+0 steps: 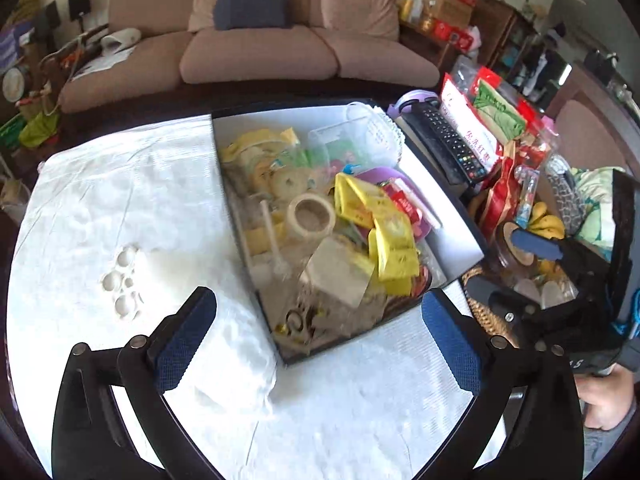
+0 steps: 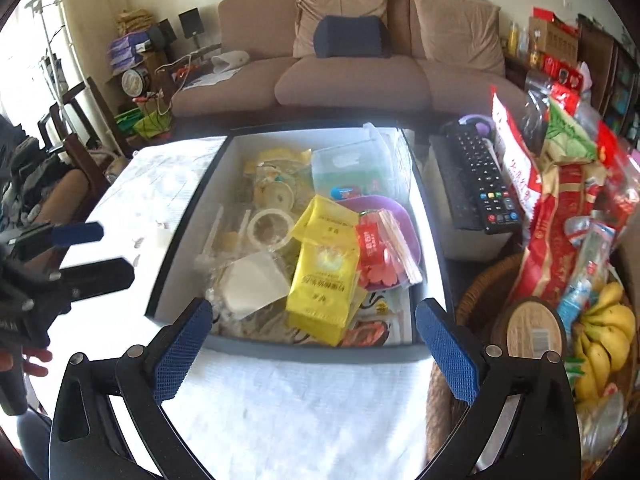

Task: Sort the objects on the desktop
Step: 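Withdraw both tools from the box and reach toward the white plastic bag, then grasp the white plastic bag with the right tool while the left tool grasps it too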

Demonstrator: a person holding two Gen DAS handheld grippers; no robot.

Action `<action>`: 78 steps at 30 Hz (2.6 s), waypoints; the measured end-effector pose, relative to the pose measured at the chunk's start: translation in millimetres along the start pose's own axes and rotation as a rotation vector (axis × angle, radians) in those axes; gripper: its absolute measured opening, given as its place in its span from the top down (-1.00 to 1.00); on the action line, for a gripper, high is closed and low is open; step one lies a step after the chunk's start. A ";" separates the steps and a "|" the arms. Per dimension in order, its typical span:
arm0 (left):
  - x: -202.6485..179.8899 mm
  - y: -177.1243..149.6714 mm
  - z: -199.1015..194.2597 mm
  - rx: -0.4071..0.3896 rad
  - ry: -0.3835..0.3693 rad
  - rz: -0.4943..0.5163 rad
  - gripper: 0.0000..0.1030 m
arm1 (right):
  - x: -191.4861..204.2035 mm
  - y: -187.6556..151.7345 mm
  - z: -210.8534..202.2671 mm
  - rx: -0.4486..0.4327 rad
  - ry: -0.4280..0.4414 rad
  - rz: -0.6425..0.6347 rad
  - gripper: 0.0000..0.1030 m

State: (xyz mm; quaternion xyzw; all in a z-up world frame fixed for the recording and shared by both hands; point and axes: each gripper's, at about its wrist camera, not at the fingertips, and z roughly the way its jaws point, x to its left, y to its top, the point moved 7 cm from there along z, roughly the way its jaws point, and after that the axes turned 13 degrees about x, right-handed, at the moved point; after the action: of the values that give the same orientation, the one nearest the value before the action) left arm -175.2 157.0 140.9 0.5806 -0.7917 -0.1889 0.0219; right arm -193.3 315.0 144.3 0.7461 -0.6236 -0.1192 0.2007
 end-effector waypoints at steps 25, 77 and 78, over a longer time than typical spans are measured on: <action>73.6 -170.4 -85.5 -0.086 0.155 -0.109 -1.00 | 136.6 -85.1 -72.6 -0.094 -0.026 -0.093 -1.00; 208.1 -61.6 142.8 0.115 -0.221 -0.400 -1.00 | 160.2 -66.0 173.4 0.012 0.604 0.505 -0.33; 205.0 -61.3 143.7 0.120 -0.232 -0.390 -1.00 | 164.1 -66.7 174.8 0.017 0.597 0.483 -0.19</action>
State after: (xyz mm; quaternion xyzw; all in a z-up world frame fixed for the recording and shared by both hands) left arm -222.5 -9.3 -50.2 0.6974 -0.6715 -0.2074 -0.1407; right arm -177.4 137.5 -29.4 0.5811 -0.6965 0.1592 0.3896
